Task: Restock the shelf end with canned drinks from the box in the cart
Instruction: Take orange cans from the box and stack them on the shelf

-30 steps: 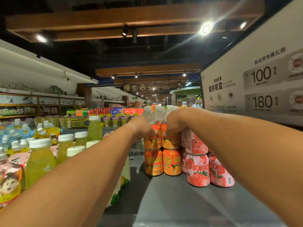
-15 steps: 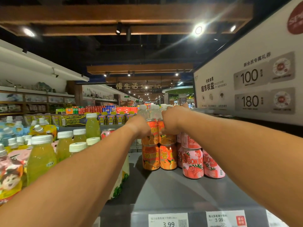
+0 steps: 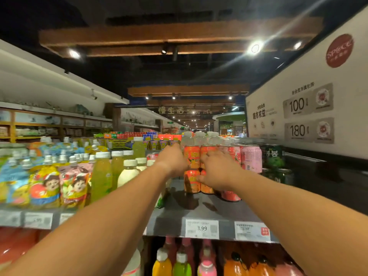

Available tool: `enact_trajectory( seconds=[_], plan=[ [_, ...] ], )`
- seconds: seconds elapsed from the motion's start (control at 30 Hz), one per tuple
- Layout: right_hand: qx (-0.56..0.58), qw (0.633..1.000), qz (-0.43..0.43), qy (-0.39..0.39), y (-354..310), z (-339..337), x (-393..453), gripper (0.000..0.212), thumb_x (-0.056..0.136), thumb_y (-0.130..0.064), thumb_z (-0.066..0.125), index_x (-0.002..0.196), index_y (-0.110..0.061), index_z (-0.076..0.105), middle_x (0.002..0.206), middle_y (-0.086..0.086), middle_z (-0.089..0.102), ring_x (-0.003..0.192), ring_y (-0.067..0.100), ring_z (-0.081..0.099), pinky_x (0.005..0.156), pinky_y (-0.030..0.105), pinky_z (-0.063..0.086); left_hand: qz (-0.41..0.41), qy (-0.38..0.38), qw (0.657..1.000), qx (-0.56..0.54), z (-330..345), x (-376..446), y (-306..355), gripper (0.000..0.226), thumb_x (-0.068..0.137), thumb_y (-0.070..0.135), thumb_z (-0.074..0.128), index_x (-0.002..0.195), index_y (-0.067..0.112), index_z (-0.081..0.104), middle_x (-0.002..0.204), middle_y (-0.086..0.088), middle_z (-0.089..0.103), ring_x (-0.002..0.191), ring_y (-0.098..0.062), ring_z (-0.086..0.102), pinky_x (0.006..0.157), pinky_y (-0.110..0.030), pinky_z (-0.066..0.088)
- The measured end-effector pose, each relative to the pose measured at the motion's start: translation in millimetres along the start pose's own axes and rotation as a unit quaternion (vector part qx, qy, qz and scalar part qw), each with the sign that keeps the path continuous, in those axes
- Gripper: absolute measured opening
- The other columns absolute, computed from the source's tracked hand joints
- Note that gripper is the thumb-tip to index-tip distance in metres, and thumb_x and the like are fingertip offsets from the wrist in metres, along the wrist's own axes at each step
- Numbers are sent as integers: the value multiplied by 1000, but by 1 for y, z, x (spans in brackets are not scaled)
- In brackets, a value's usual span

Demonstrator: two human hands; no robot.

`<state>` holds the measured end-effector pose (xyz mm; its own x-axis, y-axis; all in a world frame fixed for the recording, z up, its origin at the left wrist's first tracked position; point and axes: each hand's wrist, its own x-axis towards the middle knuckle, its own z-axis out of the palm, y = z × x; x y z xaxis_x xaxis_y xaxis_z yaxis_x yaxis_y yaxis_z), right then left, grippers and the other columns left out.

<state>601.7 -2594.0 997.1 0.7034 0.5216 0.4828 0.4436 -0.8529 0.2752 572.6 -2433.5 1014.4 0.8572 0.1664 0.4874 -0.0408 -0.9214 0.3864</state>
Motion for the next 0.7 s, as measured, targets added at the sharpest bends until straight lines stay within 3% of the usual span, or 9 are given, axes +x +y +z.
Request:
enact_trajectory(
  seconds=[0.07,0.2,0.37,0.47,0.7],
  plan=[
    [32,999,-5,-1,-7,0,-21,63,82,-63,51,127,-19,54,125,10,56,120,31,50,113,55,24,-6,16,1000,-8,-3,-28,1,58,82,33,72,130,9,51,124,-13,62,115,-31,58,86,-33,47],
    [100,995,-19,9,-21,0,-64,63,79,-64,56,124,-19,55,123,9,57,113,30,53,96,42,44,-8,57,997,-54,4,-96,1,53,76,31,73,124,12,61,121,-10,65,114,-29,59,92,-34,49],
    [223,974,-30,39,-74,11,-138,61,79,-58,63,120,-13,59,120,13,57,112,33,53,92,41,45,-47,69,996,-28,30,-206,-25,60,81,29,71,137,12,55,130,-15,57,124,-31,51,104,-37,41],
    [321,946,-36,24,-133,26,-194,57,77,-53,69,116,-12,62,114,13,59,109,32,54,93,42,46,-116,93,989,-25,48,-286,-60,57,81,35,68,132,12,59,126,-15,60,120,-32,55,102,-39,45],
    [382,917,-60,-102,-274,99,-308,54,77,-52,66,117,-17,60,116,9,57,111,31,53,91,38,46,-336,33,941,-19,90,-478,-162,45,85,28,61,128,15,60,121,-12,64,115,-33,59,94,-38,49]
  ],
)
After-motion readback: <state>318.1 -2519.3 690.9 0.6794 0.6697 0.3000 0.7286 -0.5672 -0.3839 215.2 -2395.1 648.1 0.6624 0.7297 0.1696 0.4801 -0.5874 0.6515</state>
